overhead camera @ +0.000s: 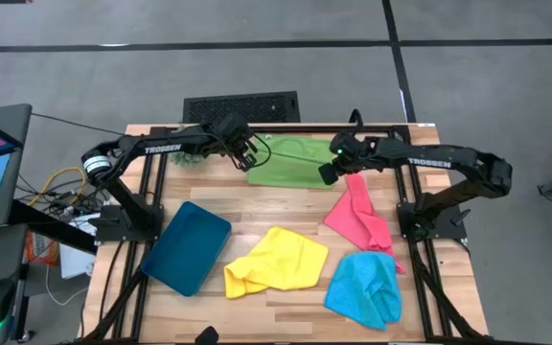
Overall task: Fold microfiber towels
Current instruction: Fold the green microfiber towel
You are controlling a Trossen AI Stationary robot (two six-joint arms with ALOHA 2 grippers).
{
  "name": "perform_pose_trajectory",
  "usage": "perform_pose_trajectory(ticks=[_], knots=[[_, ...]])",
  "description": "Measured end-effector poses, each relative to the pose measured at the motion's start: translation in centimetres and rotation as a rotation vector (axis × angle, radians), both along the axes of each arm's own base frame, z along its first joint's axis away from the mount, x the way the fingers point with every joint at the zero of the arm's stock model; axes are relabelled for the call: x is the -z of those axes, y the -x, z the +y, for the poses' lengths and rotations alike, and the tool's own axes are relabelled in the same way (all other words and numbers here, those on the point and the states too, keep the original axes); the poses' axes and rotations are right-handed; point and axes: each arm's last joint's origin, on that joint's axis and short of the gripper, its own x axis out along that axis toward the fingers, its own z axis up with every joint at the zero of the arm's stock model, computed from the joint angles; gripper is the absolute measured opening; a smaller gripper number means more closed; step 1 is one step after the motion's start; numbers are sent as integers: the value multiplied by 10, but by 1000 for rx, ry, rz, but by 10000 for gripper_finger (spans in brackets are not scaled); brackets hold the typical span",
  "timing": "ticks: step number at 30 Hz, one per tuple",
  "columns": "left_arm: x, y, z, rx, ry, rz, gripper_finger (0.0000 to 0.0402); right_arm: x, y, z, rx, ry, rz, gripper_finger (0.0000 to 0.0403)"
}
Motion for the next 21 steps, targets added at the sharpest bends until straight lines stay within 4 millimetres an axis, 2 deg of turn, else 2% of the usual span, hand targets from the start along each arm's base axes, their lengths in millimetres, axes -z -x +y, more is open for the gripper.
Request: perform_pose_trajectory(ticks=[5,10,13,21], knots=[[0,-2,2,-5,-26,-7,0,15,-6,-4,-6,-18,64,24],[-1,0,7,-11,-39,-13,0,22,-9,-12,-4,-22,60,24],[0,0,4,-8,7,-29,0,16,-8,-9,-8,-33,34,24],[-6,1,-17,13,68,-2,0,-6,1,21,-18,-59,-24,18]])
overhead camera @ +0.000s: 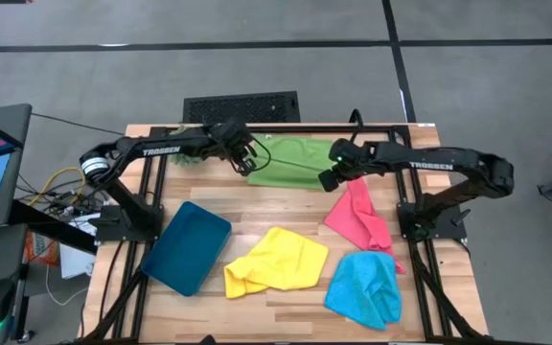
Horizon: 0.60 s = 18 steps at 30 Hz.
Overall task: Fold microfiber towels
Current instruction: Fold the green microfiber towel
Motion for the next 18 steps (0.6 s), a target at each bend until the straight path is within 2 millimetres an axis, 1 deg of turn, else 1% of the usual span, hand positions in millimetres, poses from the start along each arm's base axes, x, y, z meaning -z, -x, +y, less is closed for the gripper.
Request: perform_pose_trajectory(ticks=[4,8,14,18], knots=[[-5,0,-10,7,-1,4,0,-6,1,10,-13,1,-31,21],[-10,0,-13,-16,-50,6,0,-1,-1,8,-5,9,6,19],[-5,0,-1,-26,-68,16,0,14,-6,-6,10,14,73,21],[-2,0,7,-21,-85,14,0,18,-6,-10,25,7,88,25]])
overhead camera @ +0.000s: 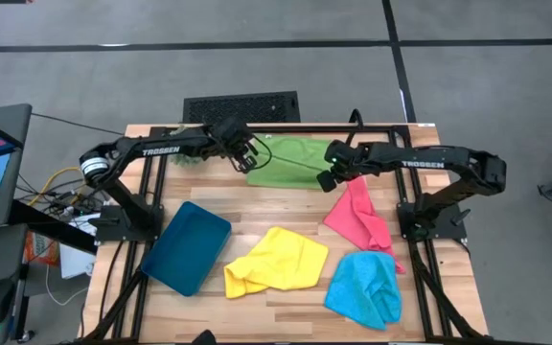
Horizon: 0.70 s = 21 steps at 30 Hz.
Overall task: Fold microfiber towels
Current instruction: Fold the green microfiber towel
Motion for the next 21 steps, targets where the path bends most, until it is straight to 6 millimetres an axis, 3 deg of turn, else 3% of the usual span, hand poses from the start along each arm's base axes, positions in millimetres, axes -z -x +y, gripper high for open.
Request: perform_pose_trajectory(ticks=[12,21], knots=[[-2,5,13,-29,-17,-33,0,-15,-4,8,-1,20,-48,19],[-3,4,13,-16,-13,-54,0,-11,3,0,10,42,20,19]])
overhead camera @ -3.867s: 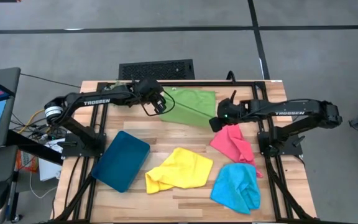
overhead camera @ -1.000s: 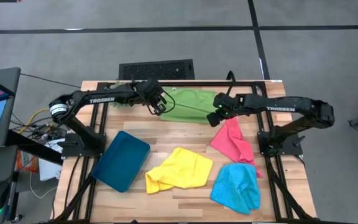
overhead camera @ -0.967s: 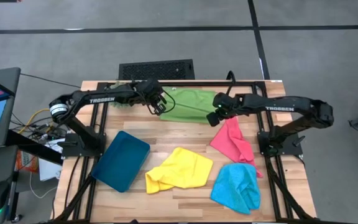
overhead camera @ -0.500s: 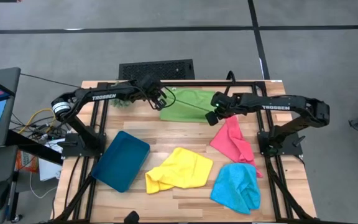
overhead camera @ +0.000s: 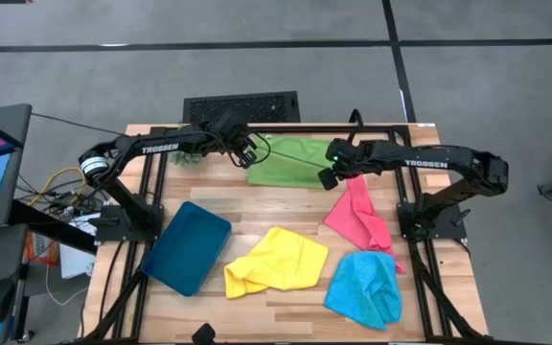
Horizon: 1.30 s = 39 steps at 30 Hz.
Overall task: Fold microfiber towels
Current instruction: Fold the green microfiber towel
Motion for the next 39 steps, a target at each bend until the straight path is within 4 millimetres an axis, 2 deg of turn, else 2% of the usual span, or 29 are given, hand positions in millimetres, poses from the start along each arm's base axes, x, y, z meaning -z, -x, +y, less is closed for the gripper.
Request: perform_pose_trajectory(ticks=[4,9,12,15,20,24,32,39], knots=[[-1,-1,1,-2,-9,-12,0,0,1,-2,1,5,1,23],[16,-2,2,-10,17,7,0,0,-1,-1,1,-8,-16,25],[18,-3,-2,-2,37,6,0,-3,-1,7,-7,-23,-33,24],[14,-4,-7,7,37,8,0,-4,-2,16,-6,-39,-42,20],[-12,-1,-27,-3,69,-17,0,-11,-3,31,-14,-75,-50,21],[-23,0,-44,16,76,-38,0,-14,-5,42,-40,-88,-45,24],[-16,-3,-66,45,111,20,0,-13,-6,60,-35,-118,-38,23],[-15,-3,-69,22,76,40,0,-13,-6,67,-29,-130,-43,25]])
